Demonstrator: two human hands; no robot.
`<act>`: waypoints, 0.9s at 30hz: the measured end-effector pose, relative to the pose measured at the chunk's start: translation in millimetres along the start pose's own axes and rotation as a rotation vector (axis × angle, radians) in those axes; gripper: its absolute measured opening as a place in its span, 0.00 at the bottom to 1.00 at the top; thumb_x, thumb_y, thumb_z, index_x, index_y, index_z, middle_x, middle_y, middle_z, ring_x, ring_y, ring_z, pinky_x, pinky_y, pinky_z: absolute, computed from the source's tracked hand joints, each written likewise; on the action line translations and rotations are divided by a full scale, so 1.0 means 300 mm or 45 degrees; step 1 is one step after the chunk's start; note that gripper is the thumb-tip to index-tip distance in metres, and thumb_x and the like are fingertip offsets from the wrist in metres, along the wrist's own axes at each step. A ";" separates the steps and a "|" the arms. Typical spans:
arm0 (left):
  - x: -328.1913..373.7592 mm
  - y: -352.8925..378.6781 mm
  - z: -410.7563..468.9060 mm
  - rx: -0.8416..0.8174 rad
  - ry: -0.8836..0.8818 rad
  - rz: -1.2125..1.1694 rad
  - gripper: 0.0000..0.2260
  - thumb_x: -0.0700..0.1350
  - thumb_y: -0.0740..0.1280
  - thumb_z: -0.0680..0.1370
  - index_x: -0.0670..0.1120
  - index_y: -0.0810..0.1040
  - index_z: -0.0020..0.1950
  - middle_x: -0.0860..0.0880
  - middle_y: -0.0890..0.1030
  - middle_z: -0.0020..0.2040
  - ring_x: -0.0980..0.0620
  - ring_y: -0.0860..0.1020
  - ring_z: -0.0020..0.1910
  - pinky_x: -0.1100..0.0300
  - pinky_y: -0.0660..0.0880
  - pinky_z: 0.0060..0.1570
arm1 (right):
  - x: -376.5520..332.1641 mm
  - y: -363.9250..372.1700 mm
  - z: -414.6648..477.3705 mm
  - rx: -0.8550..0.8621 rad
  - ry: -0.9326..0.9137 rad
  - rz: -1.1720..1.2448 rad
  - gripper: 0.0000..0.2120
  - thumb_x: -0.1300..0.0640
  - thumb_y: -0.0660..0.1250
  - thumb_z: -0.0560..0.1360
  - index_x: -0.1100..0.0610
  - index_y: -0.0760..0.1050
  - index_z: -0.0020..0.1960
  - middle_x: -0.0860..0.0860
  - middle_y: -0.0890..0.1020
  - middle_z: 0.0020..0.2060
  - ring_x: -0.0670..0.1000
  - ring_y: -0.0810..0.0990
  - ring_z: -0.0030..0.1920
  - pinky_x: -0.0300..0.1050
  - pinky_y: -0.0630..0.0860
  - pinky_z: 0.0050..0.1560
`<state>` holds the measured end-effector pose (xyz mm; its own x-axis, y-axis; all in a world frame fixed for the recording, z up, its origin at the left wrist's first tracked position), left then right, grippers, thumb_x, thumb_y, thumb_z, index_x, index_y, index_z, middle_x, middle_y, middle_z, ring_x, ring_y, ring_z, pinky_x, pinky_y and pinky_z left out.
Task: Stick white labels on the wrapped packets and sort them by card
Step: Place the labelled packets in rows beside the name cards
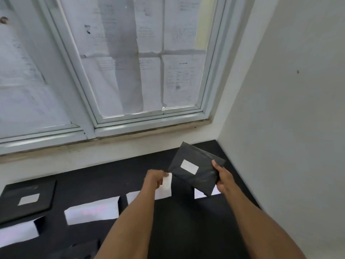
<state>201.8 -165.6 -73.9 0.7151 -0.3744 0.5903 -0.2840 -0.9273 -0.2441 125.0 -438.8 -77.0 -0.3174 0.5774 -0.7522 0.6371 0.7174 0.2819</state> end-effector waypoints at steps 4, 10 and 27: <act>0.067 0.168 0.046 -0.056 0.014 0.348 0.13 0.42 0.74 0.73 0.40 0.77 0.55 0.42 0.78 0.49 0.47 0.78 0.45 0.56 0.75 0.48 | -0.115 -0.091 0.180 0.060 0.043 -0.136 0.23 0.49 0.78 0.65 0.60 0.79 0.54 0.60 0.84 0.51 0.59 0.83 0.52 0.57 0.79 0.55; 0.106 0.370 0.112 -0.203 -0.101 0.679 0.23 0.45 0.76 0.71 0.43 0.74 0.63 0.42 0.76 0.59 0.44 0.77 0.55 0.51 0.80 0.53 | -0.252 -0.122 0.401 0.066 0.045 -0.264 0.11 0.53 0.73 0.72 0.57 0.76 0.49 0.55 0.81 0.44 0.58 0.80 0.48 0.52 0.76 0.53; 0.117 0.289 0.310 -0.215 -0.117 0.730 0.14 0.53 0.72 0.74 0.47 0.75 0.54 0.46 0.75 0.58 0.46 0.75 0.58 0.57 0.77 0.51 | -0.201 -0.177 0.816 0.111 0.134 -0.732 0.26 0.57 0.75 0.69 0.65 0.73 0.63 0.62 0.79 0.59 0.61 0.80 0.53 0.56 0.77 0.57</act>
<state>261.7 -258.5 -145.9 0.4682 -0.8197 0.3300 -0.7324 -0.5689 -0.3741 282.2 -607.0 -192.3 -0.6942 0.1439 -0.7052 0.3957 0.8948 -0.2069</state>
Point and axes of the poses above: each hand's wrist, its own z-axis towards the middle knuckle, its own y-axis out of the palm, x = y × z, the point moved 6 cm from there along z, towards the middle knuckle
